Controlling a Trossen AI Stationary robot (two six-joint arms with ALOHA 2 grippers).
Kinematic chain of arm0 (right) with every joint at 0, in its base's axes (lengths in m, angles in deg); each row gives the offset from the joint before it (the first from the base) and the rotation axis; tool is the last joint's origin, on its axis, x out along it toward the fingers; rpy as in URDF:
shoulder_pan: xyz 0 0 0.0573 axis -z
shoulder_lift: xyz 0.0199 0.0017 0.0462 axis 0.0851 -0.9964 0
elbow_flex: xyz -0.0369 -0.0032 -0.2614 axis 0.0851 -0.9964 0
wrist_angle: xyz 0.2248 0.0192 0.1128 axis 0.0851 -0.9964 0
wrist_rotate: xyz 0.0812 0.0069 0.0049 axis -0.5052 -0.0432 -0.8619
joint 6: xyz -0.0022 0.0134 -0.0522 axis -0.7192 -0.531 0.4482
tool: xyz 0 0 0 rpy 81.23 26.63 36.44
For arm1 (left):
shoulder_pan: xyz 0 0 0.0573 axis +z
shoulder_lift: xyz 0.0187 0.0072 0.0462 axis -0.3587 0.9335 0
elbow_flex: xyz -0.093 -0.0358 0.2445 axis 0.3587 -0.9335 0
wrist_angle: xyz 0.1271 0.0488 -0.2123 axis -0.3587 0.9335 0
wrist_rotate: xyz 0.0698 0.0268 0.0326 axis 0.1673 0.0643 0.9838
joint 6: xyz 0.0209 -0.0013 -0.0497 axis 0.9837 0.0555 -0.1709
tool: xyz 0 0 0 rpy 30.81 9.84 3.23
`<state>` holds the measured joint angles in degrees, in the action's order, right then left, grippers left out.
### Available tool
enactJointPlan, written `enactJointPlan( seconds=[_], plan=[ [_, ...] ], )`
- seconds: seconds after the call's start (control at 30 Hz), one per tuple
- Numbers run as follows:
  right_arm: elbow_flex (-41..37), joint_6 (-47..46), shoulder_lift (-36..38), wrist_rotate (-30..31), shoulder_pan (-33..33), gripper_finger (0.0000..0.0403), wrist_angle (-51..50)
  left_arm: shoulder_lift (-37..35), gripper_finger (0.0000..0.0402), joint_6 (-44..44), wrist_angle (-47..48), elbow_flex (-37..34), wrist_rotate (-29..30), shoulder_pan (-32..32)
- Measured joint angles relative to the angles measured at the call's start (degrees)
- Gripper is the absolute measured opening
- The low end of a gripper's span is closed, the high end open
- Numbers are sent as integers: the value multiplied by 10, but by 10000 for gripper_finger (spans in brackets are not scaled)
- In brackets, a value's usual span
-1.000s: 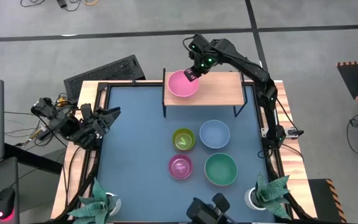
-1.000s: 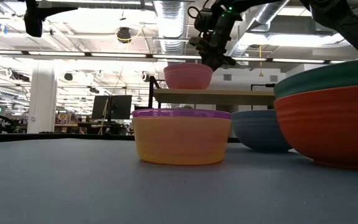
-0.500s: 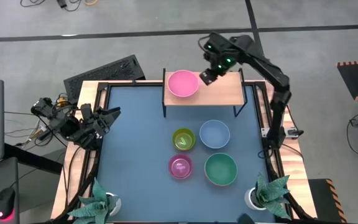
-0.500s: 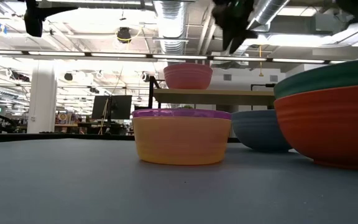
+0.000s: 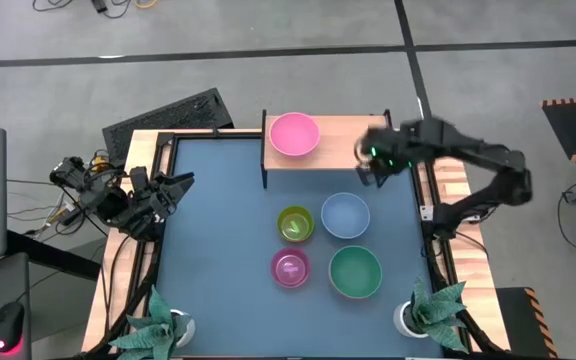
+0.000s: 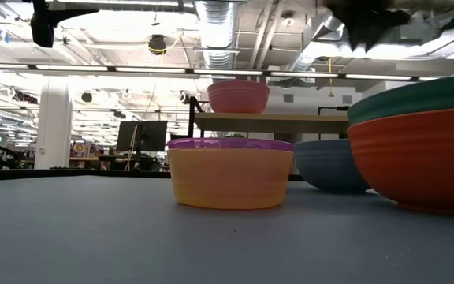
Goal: Place and stack bowls onto a shelf
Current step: Stack the large blue bowl on the large pink bowl on the shelf
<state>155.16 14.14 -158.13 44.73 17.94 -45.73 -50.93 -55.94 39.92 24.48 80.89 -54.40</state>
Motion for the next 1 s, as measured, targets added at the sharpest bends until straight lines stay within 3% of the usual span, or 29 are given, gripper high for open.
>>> enactJointPlan(
  seconds=[0.2, 0.43, 0.67, 1.0],
  plan=[
    [-185, -135, 80, -18, -54, 176, 102, 0, 209, -16, 0, 0, 4, 0],
    [-308, -165, 80, -49, -87, 175, 225, 0, 209, -27, 0, 0, 5, 0],
    [-361, -158, 31, -99, -91, 175, 318, 0, 209, -31, 0, 0, 5, 0],
    [-395, -145, -14, -101, -93, 175, 359, 0, 209, -43, 10, 0, 5, 0]
  ],
)
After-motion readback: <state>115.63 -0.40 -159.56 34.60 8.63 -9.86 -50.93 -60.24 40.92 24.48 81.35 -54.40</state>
